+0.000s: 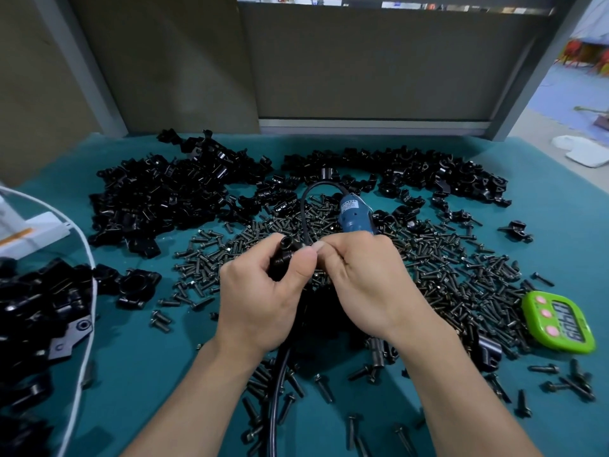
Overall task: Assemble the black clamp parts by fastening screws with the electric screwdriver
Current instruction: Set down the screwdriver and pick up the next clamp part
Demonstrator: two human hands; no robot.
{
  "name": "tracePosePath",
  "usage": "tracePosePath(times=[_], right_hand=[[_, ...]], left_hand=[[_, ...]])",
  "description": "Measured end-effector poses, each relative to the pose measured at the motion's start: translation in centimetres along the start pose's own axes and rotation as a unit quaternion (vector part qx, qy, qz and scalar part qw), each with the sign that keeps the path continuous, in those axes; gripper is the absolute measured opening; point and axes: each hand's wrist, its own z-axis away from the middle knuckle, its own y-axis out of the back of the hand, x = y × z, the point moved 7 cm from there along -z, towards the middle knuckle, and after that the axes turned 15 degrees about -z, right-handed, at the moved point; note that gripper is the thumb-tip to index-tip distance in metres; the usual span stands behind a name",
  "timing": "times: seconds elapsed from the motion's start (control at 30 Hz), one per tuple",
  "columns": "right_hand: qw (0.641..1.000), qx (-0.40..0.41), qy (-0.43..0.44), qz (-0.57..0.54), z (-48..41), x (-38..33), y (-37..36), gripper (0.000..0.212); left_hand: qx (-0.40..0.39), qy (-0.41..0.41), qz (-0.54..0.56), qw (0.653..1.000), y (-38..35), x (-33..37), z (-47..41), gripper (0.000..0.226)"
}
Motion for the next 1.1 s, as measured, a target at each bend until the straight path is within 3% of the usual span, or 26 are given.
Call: tracePosePath(times=[0.17, 0.33, 0.47, 0.63, 0.8, 0.87, 0.97, 1.1], right_hand=[[0.998, 0.013, 0.01, -0.063, 0.0, 0.0, 0.8, 0.028], [0.997, 0.044, -0.034, -0.063, -0.2, 0.6, 0.0, 0.054], [0.991, 0.044, -0.039, -0.117, -0.1, 0.8, 0.6, 0.058], [0.991, 0.004, -0.027, -0.134, -0.1, 0.5, 1.7, 0.022], [0.994, 0.035, -0.024, -0.097, -0.2, 0.7, 1.1, 0.053], [0.992, 0.032, -0.028, -0.117, -0.2, 0.9, 1.3, 0.052], [0.987, 0.035, -0.02, -0.157, -0.3, 0.9, 1.8, 0.032], [0.99, 0.075, -0.027, -0.118, -0.3, 0.9, 1.4, 0.054]], left_hand=[[0.001, -0.02, -0.019, 1.0, 0.1, 0.7, 0.0, 0.039], [0.027, -0.05, -0.066, 0.996, 0.3, 1.2, 0.4, 0.037], [0.022, -0.107, -0.091, 0.99, 0.0, 2.4, 0.5, 0.04], [0.0, -0.076, -0.078, 0.994, -0.3, 1.7, 0.2, 0.038], [-0.016, -0.078, -0.064, 0.995, -0.4, 1.5, 0.1, 0.034], [-0.017, -0.084, -0.063, 0.994, -0.4, 1.5, 0.1, 0.034], [-0.018, -0.091, -0.072, 0.993, -0.7, 1.7, 0.1, 0.036], [-0.005, -0.11, -0.076, 0.991, -1.0, 2.3, 0.3, 0.036]])
